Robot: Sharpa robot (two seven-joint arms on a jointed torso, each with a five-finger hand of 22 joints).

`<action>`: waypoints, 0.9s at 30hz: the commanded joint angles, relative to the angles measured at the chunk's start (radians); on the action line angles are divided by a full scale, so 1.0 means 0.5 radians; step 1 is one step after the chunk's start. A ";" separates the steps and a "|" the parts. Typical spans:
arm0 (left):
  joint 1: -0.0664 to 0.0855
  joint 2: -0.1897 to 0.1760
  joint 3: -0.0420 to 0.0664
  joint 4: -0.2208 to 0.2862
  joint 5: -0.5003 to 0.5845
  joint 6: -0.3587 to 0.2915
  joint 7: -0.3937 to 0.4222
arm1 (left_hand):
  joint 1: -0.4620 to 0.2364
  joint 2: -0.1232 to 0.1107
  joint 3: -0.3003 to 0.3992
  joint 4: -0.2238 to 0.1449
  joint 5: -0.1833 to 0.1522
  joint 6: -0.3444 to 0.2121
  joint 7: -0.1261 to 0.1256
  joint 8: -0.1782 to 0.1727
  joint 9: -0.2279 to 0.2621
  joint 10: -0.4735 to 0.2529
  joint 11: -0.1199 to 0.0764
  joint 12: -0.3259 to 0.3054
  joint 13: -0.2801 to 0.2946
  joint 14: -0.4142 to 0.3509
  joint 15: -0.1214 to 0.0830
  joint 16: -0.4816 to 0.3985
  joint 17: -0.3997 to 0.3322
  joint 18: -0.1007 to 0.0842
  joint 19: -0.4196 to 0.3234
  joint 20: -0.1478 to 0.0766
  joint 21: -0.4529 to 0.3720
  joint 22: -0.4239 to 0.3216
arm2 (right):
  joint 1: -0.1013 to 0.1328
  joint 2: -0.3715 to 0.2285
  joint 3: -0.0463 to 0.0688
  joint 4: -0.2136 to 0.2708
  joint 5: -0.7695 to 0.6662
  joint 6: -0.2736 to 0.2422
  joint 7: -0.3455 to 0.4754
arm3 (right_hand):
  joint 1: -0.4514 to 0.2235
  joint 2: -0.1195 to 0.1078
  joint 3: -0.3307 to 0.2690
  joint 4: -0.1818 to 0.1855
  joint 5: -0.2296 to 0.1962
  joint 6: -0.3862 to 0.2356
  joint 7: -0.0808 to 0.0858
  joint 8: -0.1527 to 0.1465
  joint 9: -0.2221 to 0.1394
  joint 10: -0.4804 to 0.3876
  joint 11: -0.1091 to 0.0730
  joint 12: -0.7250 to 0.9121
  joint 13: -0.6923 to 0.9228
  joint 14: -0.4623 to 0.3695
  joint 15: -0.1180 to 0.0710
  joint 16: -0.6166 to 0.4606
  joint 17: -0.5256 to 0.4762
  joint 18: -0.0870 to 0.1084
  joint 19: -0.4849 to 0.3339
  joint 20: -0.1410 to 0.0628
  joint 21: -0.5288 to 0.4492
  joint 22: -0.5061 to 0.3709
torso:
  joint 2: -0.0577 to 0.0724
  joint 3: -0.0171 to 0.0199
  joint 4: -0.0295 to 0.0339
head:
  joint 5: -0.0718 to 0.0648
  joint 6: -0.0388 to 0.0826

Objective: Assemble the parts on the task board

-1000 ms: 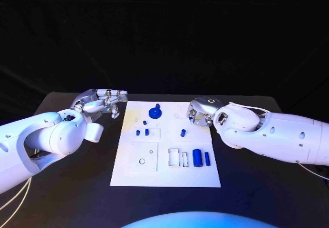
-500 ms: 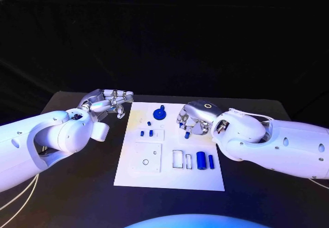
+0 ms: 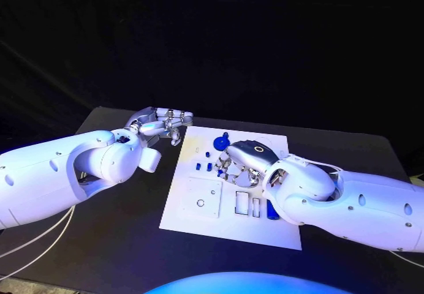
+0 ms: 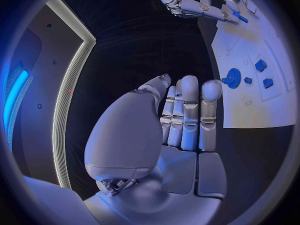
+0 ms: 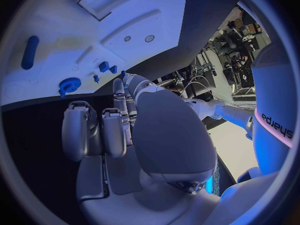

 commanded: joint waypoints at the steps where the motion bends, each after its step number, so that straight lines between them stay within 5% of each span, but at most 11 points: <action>1: 0.002 0.010 0.001 0.002 0.009 0.037 0.003 | 0.014 0.008 -0.002 -0.015 0.003 -0.010 0.005 -0.012 -0.002 -0.014 -0.001 0.010 0.002 -0.014 0.005 -0.012 -0.002 0.011 -0.004 -0.003 -0.011 -0.003 | -0.038 0.036 -0.001 -0.032 0.026 -0.043 0.067 | -0.025 0.003 0.016 0.002 0.013 0.013 0.001 0.002 0.002 0.006 0.000 -0.013 -0.001 0.112 -0.014 0.009 0.033 -0.014 0.013 -0.001 0.006 0.284 | 0.003 0.0009 0.001 | 0.055 -0.020; 14: 0.002 0.045 0.001 -0.011 0.009 0.043 -0.002 | 0.014 0.008 -0.003 -0.015 0.002 -0.011 0.005 -0.012 -0.002 -0.014 0.000 0.011 0.003 -0.015 0.006 -0.012 -0.003 0.011 -0.003 -0.003 -0.010 -0.002 | -0.144 0.155 -0.007 -0.169 0.027 -0.049 0.109 | -0.031 0.002 0.021 -0.001 0.013 0.011 0.002 0.000 0.002 0.005 0.001 -0.016 -0.003 0.112 -0.013 0.009 0.032 -0.014 0.012 -0.001 0.005 0.284 | 0.000 0.0016 -0.002 | 0.173 -0.063; 27: 0.002 0.058 0.001 -0.015 0.009 0.050 -0.002 | 0.010 0.010 -0.006 -0.012 0.002 -0.011 0.007 -0.011 -0.002 -0.015 0.001 0.012 0.004 -0.015 0.007 -0.012 -0.003 0.011 -0.003 -0.002 -0.012 -0.003 | -0.174 0.193 -0.014 -0.257 0.022 0.020 0.106 | -0.050 0.002 0.028 -0.007 0.004 0.009 0.003 -0.004 0.004 0.004 0.003 -0.022 -0.005 0.111 -0.011 0.008 0.028 -0.012 0.007 0.000 -0.006 0.280 | 0.000 0.0013 -0.003 | 0.183 -0.077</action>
